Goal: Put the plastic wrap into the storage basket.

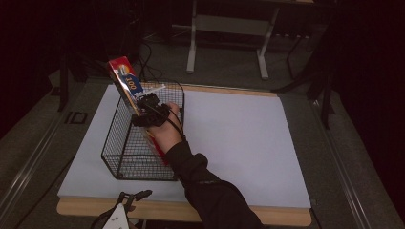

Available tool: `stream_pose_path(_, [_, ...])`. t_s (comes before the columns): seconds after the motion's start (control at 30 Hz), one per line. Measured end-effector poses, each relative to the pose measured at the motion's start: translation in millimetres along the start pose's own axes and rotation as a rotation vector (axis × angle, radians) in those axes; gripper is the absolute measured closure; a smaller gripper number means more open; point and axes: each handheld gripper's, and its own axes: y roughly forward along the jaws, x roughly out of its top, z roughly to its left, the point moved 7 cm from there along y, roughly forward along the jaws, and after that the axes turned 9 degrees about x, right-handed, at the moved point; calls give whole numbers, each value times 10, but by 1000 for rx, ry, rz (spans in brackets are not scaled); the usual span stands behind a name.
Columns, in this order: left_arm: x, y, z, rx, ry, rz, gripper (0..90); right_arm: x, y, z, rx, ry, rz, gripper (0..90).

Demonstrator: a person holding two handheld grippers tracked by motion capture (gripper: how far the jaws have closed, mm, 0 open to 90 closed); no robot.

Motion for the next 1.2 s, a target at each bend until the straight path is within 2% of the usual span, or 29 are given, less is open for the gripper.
stream_pose_path(0.23, [-1, 0, -2, -1, 1, 0, 2, -76, 118, -51, -8, 19, 37, 394])
stream_pose_path(0.4, [3, -7, -4, 0, 2, -2, 2, -82, 185, -86, -54, 23, 59, 392])
stream_pose_path(0.57, [2, -8, -2, 0, 2, -1, 2, -111, 243, -145, -66, 67, 86, 389])
stream_pose_path(0.7, [3, -7, -4, -4, 2, -2, 2, -185, 322, -272, -118, 107, 115, 369])
stream_pose_path(0.73, [3, -8, -4, -4, 2, -1, 2, -209, 339, -297, -118, 113, 122, 370])
stream_pose_path(0.87, [-1, -1, -6, -5, 1, 0, 2, -269, 388, -324, -137, 80, 137, 368])
stream_pose_path(1.13, [-5, 6, -12, -5, 4, 4, 2, -321, 430, -341, -106, 99, 153, 360])
stream_pose_path(1.2, [-9, 7, -12, -7, 5, 7, 2, -315, 439, -334, -123, 69, 155, 356])
